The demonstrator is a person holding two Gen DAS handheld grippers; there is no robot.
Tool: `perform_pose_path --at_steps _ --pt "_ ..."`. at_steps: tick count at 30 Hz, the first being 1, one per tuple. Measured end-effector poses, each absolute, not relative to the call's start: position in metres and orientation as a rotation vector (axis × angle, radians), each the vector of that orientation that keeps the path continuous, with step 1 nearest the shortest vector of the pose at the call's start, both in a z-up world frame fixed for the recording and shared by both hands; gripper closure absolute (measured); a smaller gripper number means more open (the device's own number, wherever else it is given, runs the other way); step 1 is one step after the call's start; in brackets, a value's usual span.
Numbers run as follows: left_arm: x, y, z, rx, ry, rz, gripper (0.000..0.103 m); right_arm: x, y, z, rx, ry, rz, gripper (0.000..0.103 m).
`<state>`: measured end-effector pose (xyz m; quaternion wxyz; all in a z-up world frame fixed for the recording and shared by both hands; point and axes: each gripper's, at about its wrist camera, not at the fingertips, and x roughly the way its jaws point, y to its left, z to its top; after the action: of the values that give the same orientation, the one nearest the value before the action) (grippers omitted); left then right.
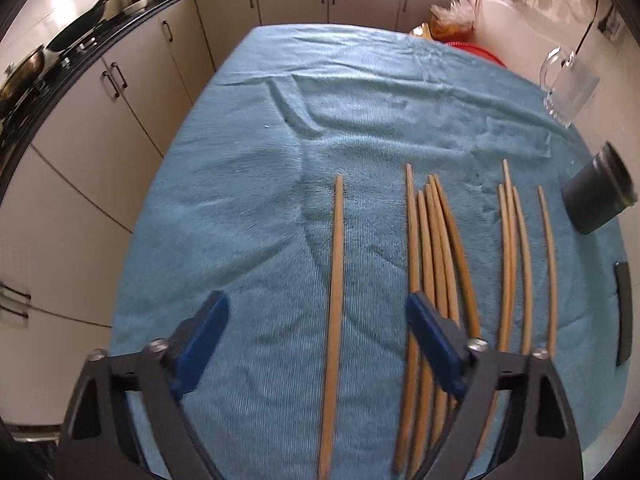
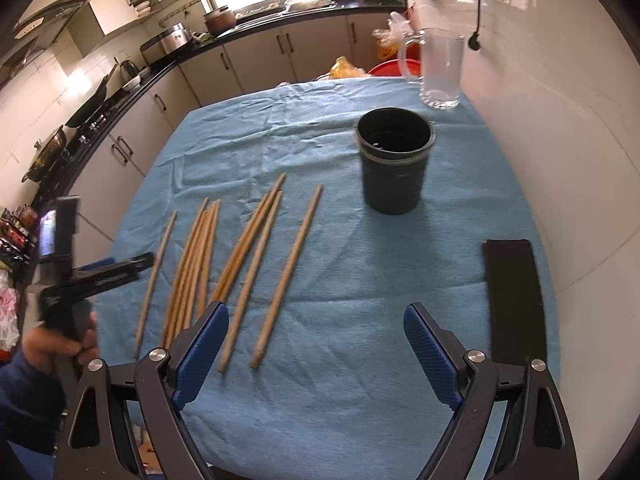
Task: Organize utensils
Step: 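Close the left tool on one wooden chopstick while the right tool grasps another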
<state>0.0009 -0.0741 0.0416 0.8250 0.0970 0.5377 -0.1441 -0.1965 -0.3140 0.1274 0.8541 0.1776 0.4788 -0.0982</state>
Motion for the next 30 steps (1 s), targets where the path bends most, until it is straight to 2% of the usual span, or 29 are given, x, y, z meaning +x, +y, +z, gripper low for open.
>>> perform_pose_path --at_steps 2,4,5,8,10,13,19,30 --pt "0.006 -0.078 0.034 0.210 1.160 -0.319 0.032 -0.192 -0.311 0.130 0.378 1.001 -0.202 0.012" --pt "0.011 -0.081 0.026 0.226 1.182 -0.320 0.052 -0.188 -0.310 0.132 0.381 0.999 -0.200 0.012" --pt "0.013 -0.083 0.020 0.232 1.202 -0.323 0.057 -0.186 -0.309 0.132 0.381 1.000 -0.198 0.013" --pt "0.014 -0.082 0.018 0.248 1.179 -0.322 0.061 -0.177 -0.309 0.130 0.410 1.020 -0.170 0.020" --pt "0.015 -0.079 0.019 0.248 1.176 -0.317 0.074 -0.168 -0.310 0.129 0.429 1.036 -0.157 0.028" --pt "0.017 -0.068 0.020 0.238 1.181 -0.313 0.087 -0.150 -0.308 0.127 0.475 1.057 -0.119 0.037" --pt "0.016 -0.053 0.021 0.224 1.181 -0.318 0.089 -0.098 -0.285 0.108 0.461 1.148 -0.016 0.063" --pt "0.022 -0.040 0.022 0.193 1.209 -0.355 0.093 -0.005 -0.246 0.031 0.463 1.354 0.036 0.067"
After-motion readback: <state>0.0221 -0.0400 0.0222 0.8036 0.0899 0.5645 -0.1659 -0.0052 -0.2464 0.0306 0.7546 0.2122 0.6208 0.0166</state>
